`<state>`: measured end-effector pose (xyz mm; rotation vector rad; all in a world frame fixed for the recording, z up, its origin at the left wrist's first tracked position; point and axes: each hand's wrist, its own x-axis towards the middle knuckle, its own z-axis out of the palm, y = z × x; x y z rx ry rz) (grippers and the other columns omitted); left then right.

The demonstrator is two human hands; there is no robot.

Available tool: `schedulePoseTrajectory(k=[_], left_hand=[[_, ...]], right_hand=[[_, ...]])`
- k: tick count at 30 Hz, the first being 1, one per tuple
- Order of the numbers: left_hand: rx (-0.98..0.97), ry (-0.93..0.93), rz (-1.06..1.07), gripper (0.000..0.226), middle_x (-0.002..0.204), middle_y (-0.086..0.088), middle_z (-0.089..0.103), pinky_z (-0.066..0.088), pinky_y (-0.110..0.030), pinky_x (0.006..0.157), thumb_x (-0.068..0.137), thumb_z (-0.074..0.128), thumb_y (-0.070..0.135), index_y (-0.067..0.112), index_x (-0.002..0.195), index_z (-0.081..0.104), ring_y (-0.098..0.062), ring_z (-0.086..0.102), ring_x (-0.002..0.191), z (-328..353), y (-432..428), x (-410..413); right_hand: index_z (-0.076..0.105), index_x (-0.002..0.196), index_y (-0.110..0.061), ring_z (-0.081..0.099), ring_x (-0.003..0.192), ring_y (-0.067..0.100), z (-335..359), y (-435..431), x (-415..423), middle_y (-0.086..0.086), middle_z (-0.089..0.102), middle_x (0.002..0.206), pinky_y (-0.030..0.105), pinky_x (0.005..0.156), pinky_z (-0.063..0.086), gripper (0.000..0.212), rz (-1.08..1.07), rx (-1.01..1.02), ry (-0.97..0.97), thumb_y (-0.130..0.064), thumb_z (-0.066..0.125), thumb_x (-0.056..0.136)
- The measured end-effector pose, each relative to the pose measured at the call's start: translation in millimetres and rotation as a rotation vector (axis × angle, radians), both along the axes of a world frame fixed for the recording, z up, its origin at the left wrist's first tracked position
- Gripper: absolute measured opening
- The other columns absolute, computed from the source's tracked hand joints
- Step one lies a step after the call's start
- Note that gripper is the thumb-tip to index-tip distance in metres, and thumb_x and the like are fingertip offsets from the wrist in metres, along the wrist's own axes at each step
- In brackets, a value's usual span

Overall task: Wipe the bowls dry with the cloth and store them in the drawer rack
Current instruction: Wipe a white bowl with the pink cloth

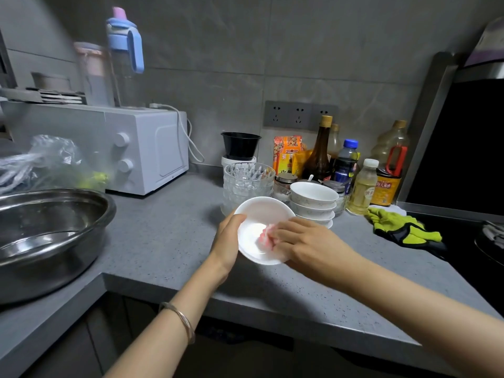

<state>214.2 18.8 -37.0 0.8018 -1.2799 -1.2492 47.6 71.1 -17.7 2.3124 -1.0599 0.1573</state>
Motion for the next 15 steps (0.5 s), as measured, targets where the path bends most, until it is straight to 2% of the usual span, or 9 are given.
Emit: schedulePoseTrajectory(k=[2,3,5,7,9,11,12,13,15], left_hand=[[0.035,-0.051,-0.061,0.026,0.078,-0.001,0.061,0.044,-0.008,0.052,0.098,0.038,0.014,0.019,0.082,0.059,-0.005,0.058,0.067,7,1,4],[0.046,-0.075,-0.087,0.025,0.08,-0.002,0.061,0.045,-0.011,0.051,0.097,0.039,0.017,0.02,0.083,0.059,-0.007,0.058,0.068,10,1,6],[0.042,-0.094,-0.127,0.018,0.084,0.0,0.062,0.046,-0.016,0.054,0.094,0.044,0.019,0.025,0.091,0.06,-0.012,0.058,0.075,13,2,7],[0.026,-0.059,-0.151,0.025,0.092,0.0,0.064,0.047,-0.018,0.057,0.087,0.048,0.015,0.03,0.103,0.06,-0.013,0.059,0.082,8,3,5],[0.026,-0.006,-0.149,0.033,0.098,-0.001,0.065,0.049,-0.019,0.06,0.089,0.045,0.008,0.029,0.111,0.058,-0.013,0.06,0.087,2,7,-3],[0.024,0.033,-0.104,0.035,0.101,-0.001,0.064,0.05,-0.018,0.065,0.093,0.04,0.006,0.028,0.114,0.058,-0.013,0.06,0.092,-3,11,-12],[0.025,0.05,-0.071,0.035,0.1,0.0,0.064,0.049,-0.016,0.066,0.093,0.039,0.005,0.027,0.113,0.058,-0.013,0.059,0.092,-4,11,-14],[0.021,0.051,-0.041,0.034,0.097,0.001,0.064,0.048,-0.013,0.065,0.093,0.038,0.003,0.025,0.109,0.059,-0.012,0.059,0.089,-4,9,-14],[0.018,0.017,-0.016,0.03,0.087,0.001,0.063,0.046,-0.009,0.06,0.093,0.038,-0.001,0.018,0.1,0.06,-0.011,0.057,0.08,-2,4,-7]], right_hand=[[0.073,0.097,-0.012,0.065,0.102,0.023,7,0,-2,0.005,0.071,0.104,0.035,0.09,0.053,0.029,-0.025,-0.046,0.08,-0.02,0.078,0.069],[0.074,0.091,-0.011,0.067,0.095,0.024,6,0,0,0.005,0.072,0.097,0.034,0.085,0.055,0.026,-0.045,-0.063,0.084,-0.017,0.079,0.066],[0.072,0.075,-0.015,0.067,0.07,0.022,-2,1,9,0.0,0.07,0.075,0.028,0.063,0.055,0.022,-0.076,-0.085,0.05,-0.011,0.081,0.056],[0.064,0.068,-0.021,0.059,0.05,0.019,-8,2,23,-0.005,0.063,0.059,0.022,0.043,0.04,0.027,-0.131,-0.065,-0.087,-0.013,0.085,0.052],[0.047,0.059,-0.024,0.047,0.037,0.02,-13,2,36,-0.004,0.051,0.046,0.02,0.036,0.023,0.042,-0.181,-0.103,-0.323,-0.021,0.088,0.054],[0.029,0.06,-0.024,0.029,0.038,0.023,-16,4,48,-0.001,0.032,0.045,0.023,0.036,0.013,0.056,-0.181,-0.125,-0.516,-0.022,0.085,0.06],[0.027,0.061,-0.024,0.026,0.043,0.022,-20,4,49,-0.003,0.028,0.049,0.025,0.037,0.014,0.054,-0.14,-0.117,-0.562,-0.02,0.081,0.066],[0.028,0.063,-0.023,0.027,0.047,0.021,-23,3,45,-0.005,0.03,0.053,0.026,0.038,0.018,0.048,-0.101,-0.065,-0.578,-0.019,0.075,0.072],[0.044,0.066,-0.022,0.044,0.054,0.024,-20,3,30,-0.006,0.048,0.06,0.028,0.046,0.036,0.027,-0.049,0.077,-0.403,-0.018,0.068,0.078]])
